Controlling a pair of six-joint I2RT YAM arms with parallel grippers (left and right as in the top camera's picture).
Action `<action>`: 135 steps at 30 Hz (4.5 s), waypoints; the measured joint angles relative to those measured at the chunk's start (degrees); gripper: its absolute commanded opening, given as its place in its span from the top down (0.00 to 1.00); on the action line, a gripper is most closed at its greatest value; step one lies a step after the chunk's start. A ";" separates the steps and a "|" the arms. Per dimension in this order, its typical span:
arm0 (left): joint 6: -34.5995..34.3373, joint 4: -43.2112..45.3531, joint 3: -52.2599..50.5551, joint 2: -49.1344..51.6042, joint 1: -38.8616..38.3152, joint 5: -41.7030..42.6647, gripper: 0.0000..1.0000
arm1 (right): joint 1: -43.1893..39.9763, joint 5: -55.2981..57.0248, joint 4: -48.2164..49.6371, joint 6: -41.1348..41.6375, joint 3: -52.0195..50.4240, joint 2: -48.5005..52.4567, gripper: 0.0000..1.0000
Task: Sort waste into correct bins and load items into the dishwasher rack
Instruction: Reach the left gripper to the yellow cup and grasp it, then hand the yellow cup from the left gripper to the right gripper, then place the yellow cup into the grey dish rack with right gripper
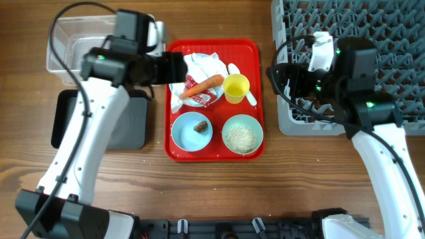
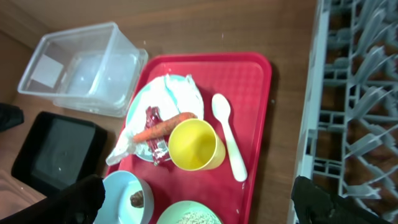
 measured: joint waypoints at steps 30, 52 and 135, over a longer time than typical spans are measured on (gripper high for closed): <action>0.20 20.52 0.61 25.70 -15.52 -4.42 0.62 | -6.99 7.58 -7.26 -0.92 5.57 -5.27 0.06; 0.00 22.14 0.61 29.90 -16.59 -4.44 0.96 | -6.99 7.61 -8.28 -0.94 5.57 -4.15 0.09; 5.35 13.07 0.66 8.68 2.16 40.59 0.28 | -15.98 11.80 -2.91 -1.79 5.95 9.53 0.45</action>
